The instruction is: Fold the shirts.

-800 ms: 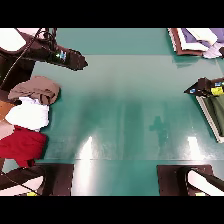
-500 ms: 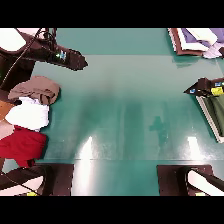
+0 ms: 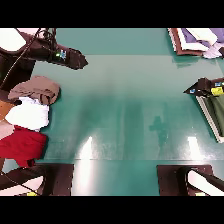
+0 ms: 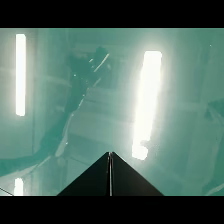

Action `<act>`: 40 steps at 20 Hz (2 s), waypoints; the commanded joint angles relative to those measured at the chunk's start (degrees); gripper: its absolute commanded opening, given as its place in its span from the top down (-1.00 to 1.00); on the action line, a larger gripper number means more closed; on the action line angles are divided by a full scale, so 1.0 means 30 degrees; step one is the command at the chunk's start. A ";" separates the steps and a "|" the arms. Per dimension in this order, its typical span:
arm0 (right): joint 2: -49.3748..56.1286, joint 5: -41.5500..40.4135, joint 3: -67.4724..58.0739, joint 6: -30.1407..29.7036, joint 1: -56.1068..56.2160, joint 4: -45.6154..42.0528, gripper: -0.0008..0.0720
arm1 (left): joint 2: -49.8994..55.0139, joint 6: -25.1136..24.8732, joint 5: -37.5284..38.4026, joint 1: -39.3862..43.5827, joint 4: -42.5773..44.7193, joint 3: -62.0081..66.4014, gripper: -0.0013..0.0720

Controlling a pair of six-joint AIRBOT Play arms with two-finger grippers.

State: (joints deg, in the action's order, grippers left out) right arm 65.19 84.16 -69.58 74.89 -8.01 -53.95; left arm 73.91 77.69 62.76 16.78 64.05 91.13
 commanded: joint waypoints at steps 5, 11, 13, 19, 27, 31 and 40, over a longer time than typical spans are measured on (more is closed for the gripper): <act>-0.0007 -0.0044 0.0000 0.0022 0.0058 0.0095 0.93 | 0.0007 -0.0109 -0.2055 -0.0015 0.4000 0.0000 0.88; -0.0007 -0.0138 0.0000 0.0022 0.0066 0.0146 0.93 | 0.0954 0.2652 -0.2106 -0.1872 1.2087 -0.1049 -0.91; -0.0007 -0.0117 0.0000 0.0029 0.0073 0.0146 0.93 | 0.1763 0.3453 -0.2098 -0.3774 1.2087 -0.2288 -0.91; 0.0015 -0.0211 0.0015 0.0029 0.0073 0.0146 0.93 | 0.4503 0.5326 -0.3461 -0.8510 1.1169 -0.5493 -0.91; 0.0015 -0.0204 0.0015 0.0029 0.0117 0.0138 0.93 | 0.5661 0.5311 -0.4044 -0.9355 1.0032 -0.5515 0.86; 0.0015 -0.0350 -0.0160 0.0029 0.0109 0.0153 0.93 | 0.3585 0.5311 -0.3337 -0.9311 0.9544 -0.4736 0.88; 0.0015 -0.2200 -0.6856 0.0889 0.0117 0.0153 0.93 | -0.6149 0.2805 -0.2951 -0.9311 0.0255 -0.1239 0.88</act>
State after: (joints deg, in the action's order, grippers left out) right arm 65.19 79.75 -83.88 77.19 -7.64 -53.47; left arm 63.46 89.80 53.67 -11.09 77.03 84.14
